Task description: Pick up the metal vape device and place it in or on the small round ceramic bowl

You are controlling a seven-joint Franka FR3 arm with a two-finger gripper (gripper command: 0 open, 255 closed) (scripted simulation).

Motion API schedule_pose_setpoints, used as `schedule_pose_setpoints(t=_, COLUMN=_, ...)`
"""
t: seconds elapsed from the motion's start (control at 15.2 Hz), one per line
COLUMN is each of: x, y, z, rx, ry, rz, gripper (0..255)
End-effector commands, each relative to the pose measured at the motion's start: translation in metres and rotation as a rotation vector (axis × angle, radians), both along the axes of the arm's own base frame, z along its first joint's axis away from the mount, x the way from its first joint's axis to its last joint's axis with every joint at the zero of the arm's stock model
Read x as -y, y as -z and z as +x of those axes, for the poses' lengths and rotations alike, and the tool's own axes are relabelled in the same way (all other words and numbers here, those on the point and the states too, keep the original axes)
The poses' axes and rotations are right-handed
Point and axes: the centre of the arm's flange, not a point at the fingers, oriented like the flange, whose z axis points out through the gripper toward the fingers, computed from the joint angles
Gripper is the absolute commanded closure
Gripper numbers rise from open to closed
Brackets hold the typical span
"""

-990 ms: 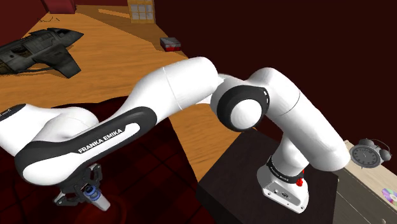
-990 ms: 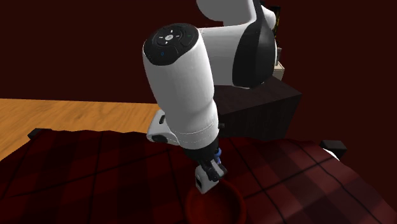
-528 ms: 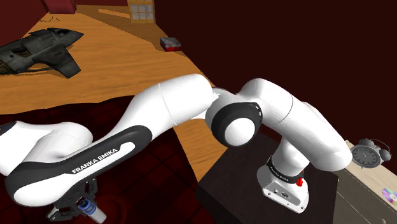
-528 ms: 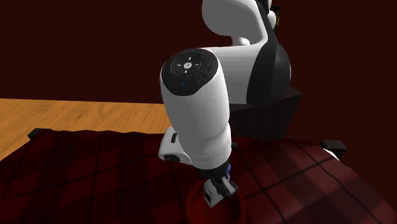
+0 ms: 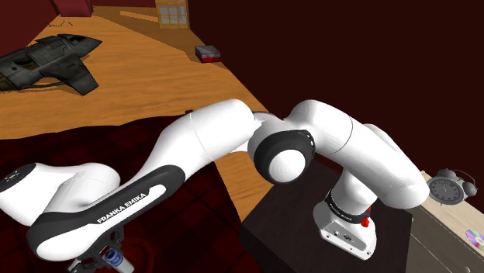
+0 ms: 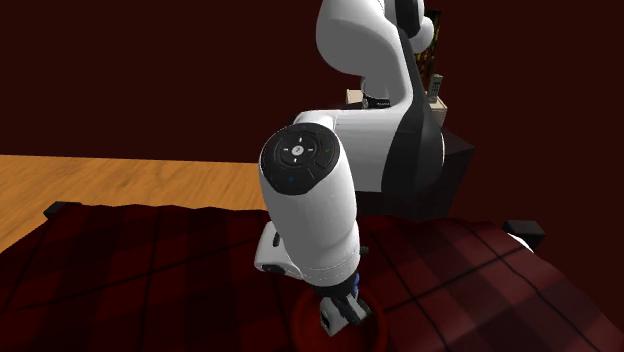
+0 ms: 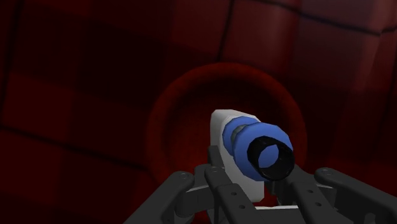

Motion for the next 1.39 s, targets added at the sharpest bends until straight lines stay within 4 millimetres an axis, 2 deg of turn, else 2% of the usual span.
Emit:
schedule_pose_setpoints(t=0.0, x=-0.001, y=0.003, z=0.000, rx=0.001, ry=0.000, rz=0.001, gripper=255)
schedule_pose_setpoints(t=0.4, x=-0.001, y=0.003, z=0.000, rx=0.001, ry=0.000, rz=0.001, gripper=255)
schedule_pose_setpoints(t=0.46, x=-0.001, y=0.003, z=0.000, rx=0.001, ry=0.000, rz=0.001, gripper=0)
schedule_pose_setpoints(t=0.79, x=-0.001, y=0.003, z=0.000, rx=0.001, ry=0.000, rz=0.001, gripper=0)
schedule_pose_setpoints(t=1.06, x=-0.005, y=-0.046, z=0.011, rx=0.001, ry=0.000, rz=0.001, gripper=0)
schedule_pose_setpoints(t=1.32, x=-0.005, y=-0.046, z=0.011, rx=0.001, ry=0.000, rz=0.001, gripper=0)
